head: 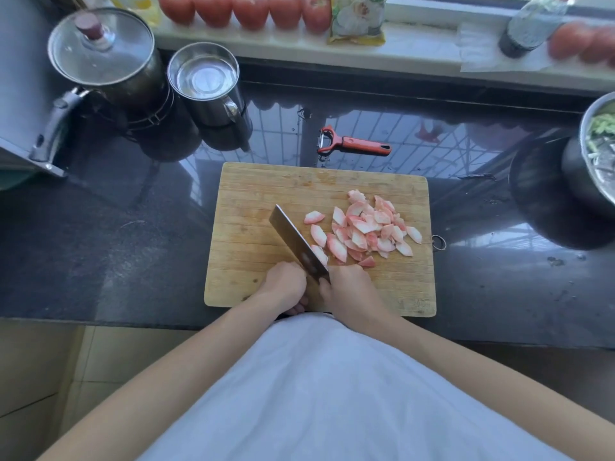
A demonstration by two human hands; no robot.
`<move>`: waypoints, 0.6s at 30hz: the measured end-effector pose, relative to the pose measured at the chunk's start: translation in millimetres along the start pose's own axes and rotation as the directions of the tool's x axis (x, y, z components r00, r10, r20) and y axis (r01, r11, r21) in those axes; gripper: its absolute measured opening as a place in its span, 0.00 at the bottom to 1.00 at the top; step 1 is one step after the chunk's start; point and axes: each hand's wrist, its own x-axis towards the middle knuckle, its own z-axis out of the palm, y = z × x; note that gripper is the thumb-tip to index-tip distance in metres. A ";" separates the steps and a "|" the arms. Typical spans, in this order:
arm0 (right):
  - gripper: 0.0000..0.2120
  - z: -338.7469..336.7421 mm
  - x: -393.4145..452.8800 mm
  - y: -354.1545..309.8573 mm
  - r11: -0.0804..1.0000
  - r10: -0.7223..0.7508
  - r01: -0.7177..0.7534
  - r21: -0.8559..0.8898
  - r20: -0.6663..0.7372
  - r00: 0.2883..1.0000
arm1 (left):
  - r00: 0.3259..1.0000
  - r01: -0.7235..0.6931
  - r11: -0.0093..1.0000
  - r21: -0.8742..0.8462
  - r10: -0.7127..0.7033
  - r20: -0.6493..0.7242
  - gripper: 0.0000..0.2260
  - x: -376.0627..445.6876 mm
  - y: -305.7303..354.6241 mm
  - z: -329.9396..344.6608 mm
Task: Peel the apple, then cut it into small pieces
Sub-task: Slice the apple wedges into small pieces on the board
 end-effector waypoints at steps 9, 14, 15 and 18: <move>0.13 -10.7 -29.1 29.1 0.993 -0.003 0.015 -0.121 0.091 0.996 | 0.999 -0.035 0.999 -0.016 0.036 0.032 0.19 1.2 -3.9 -0.3; 0.13 -12.1 -30.8 27.2 0.986 -0.023 0.037 -0.163 0.087 0.996 | 0.999 -0.038 0.999 -0.008 0.038 0.034 0.19 2.7 -3.8 -0.1; 0.13 -12.3 -31.3 27.0 0.984 -0.021 0.037 -0.174 0.092 0.996 | 0.999 -0.039 0.999 -0.009 0.039 0.033 0.19 2.1 -3.5 -0.3; 0.11 -14.2 -32.2 27.2 0.980 -0.009 0.030 -0.194 0.108 0.994 | 0.999 -0.019 1.000 0.001 0.019 0.031 0.19 -0.4 -2.1 -1.1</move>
